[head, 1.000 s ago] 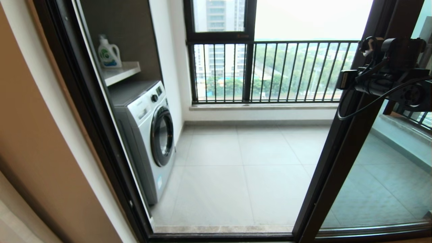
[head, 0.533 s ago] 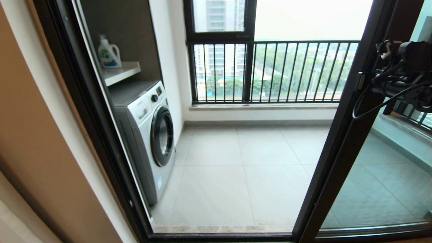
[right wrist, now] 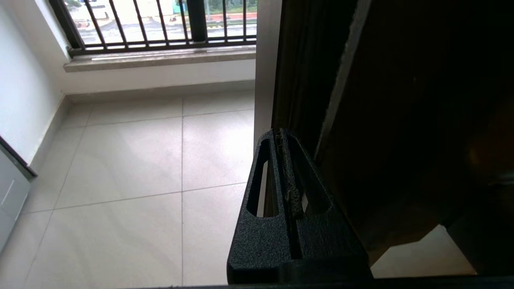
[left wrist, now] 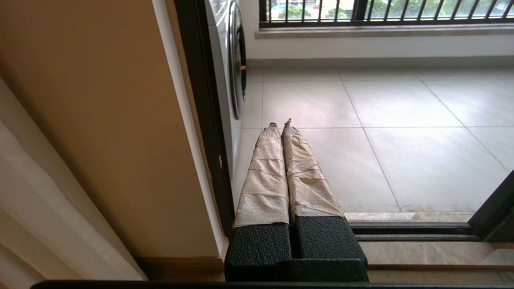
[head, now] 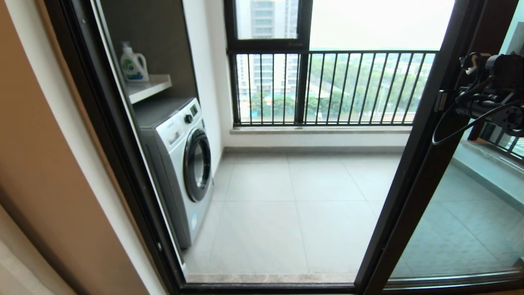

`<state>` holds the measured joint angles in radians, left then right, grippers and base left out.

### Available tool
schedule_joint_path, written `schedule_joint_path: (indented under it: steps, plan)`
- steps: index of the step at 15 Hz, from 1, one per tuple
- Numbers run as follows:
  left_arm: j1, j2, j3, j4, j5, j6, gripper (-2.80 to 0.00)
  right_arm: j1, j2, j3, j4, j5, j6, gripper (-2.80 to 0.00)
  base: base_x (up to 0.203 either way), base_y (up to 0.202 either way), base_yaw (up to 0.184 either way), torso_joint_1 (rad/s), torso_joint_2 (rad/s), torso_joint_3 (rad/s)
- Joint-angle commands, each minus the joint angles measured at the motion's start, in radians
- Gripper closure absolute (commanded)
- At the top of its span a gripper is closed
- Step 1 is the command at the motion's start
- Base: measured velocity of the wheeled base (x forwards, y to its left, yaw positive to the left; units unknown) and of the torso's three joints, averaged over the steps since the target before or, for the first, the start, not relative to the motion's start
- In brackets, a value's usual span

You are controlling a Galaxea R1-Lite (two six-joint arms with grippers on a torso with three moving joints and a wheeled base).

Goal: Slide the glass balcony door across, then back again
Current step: Open the slid door

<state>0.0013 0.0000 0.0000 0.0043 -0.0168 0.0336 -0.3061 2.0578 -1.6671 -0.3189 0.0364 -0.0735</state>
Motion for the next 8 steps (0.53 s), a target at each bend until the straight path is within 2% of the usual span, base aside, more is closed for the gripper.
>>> schedule_joint_path:
  steps: [1,8]
  plan:
    - [0.000,0.002,0.000,0.000,0.000,0.000,0.00,-0.021,0.019,-0.016,-0.006,-0.004,-0.002,0.00,0.000,0.000,0.000,0.000,0.00,0.000]
    - [0.000,0.002,0.000,-0.001,0.000,0.000,0.00,-0.003,-0.007,0.013,-0.006,-0.002,-0.002,0.00,0.000,0.000,0.000,0.000,0.00,0.000]
